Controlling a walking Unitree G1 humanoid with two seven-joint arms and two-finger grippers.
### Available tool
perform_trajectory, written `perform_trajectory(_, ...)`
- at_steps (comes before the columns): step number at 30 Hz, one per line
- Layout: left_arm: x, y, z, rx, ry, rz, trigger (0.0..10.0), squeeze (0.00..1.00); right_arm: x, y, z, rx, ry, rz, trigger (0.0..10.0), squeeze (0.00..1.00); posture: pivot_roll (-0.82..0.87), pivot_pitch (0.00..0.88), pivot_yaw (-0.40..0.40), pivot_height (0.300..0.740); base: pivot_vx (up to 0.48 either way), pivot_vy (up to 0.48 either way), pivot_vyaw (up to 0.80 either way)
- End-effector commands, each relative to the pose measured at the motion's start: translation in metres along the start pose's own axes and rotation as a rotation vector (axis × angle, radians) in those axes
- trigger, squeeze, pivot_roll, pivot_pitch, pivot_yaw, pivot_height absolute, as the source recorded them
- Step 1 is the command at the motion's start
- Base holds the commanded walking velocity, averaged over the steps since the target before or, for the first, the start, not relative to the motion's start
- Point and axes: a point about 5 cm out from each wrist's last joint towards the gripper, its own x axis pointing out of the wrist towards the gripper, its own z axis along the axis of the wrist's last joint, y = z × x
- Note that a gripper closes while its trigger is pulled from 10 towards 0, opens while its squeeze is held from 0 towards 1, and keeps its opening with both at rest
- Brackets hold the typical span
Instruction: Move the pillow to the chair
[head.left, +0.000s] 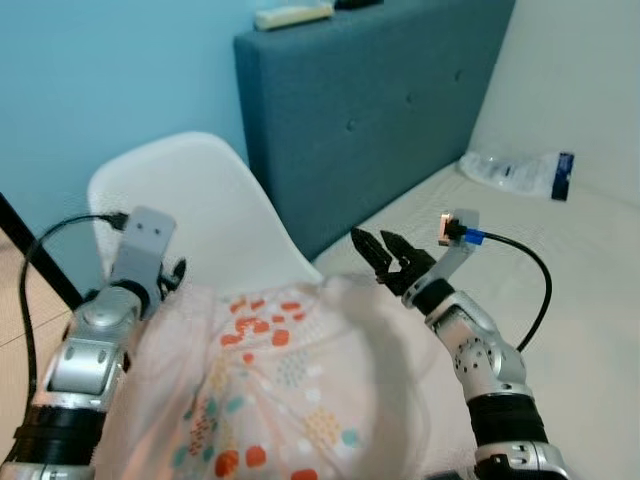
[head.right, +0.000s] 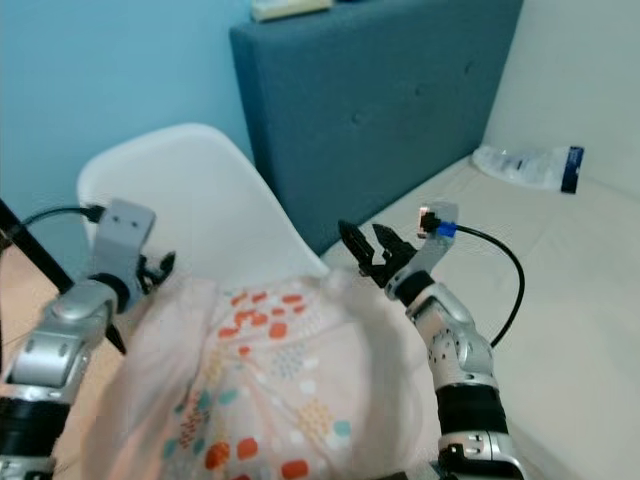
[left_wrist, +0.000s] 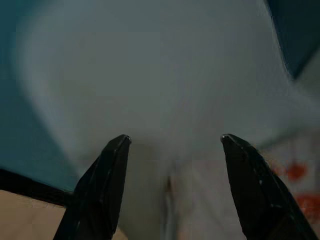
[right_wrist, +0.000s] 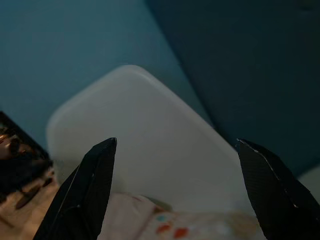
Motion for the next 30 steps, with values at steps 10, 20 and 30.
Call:
perform_trajectory(10,-0.005,-0.032,-0.021,-0.302,-0.029,-0.112,10.0,0.0,-0.001,-0.002,-0.014,0.011,0.052,-0.004,10.0,0.0,0.0,0.042,-0.006,0.73,0.0,0.0,0.0)
perform_trajectory(20,-0.025,-0.092,-0.11,-0.341,0.262,-0.194,10.0,0.0,-0.007,-0.013,-0.029,-0.009,0.105,-0.069,10.0,0.0,0.0,0.03,-0.01,0.74,0.0,0.0,0.0)
perform_trajectory(30,-0.046,-0.117,-0.159,-0.271,0.426,-0.236,10.0,0.0,-0.013,-0.018,-0.057,-0.024,0.202,-0.12,10.0,0.0,0.0,0.022,-0.008,0.74,0.0,0.0,0.0)
